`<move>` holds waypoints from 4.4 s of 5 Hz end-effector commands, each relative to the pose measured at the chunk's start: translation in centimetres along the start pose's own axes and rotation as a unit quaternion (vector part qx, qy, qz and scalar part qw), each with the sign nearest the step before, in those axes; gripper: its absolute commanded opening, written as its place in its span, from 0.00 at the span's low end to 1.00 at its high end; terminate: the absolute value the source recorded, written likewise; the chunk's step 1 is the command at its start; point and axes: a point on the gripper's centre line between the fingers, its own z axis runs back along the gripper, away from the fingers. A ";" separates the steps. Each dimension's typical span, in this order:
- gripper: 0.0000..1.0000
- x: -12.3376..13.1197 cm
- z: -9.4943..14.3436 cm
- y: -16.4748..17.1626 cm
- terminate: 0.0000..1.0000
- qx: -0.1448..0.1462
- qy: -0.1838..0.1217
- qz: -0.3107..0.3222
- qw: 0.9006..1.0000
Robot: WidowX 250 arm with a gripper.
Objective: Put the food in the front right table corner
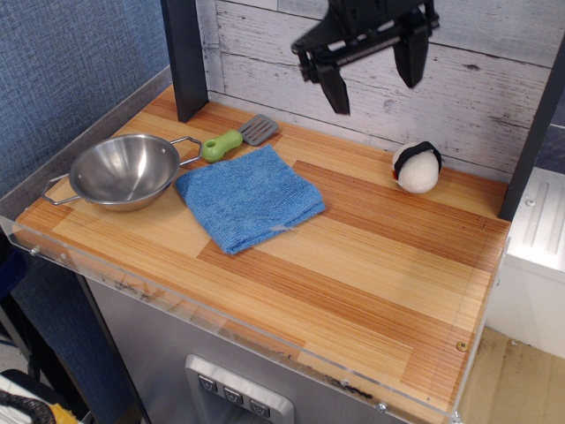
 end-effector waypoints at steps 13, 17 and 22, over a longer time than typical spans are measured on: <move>0.00 -2.5 -1.0 -3.4 0.00 -0.048 -0.002 -0.120 0.992; 0.00 -10.9 0.7 2.2 0.00 -0.053 0.053 -0.223 0.972; 0.00 -14.0 -4.3 6.5 0.00 0.002 0.120 -0.277 0.953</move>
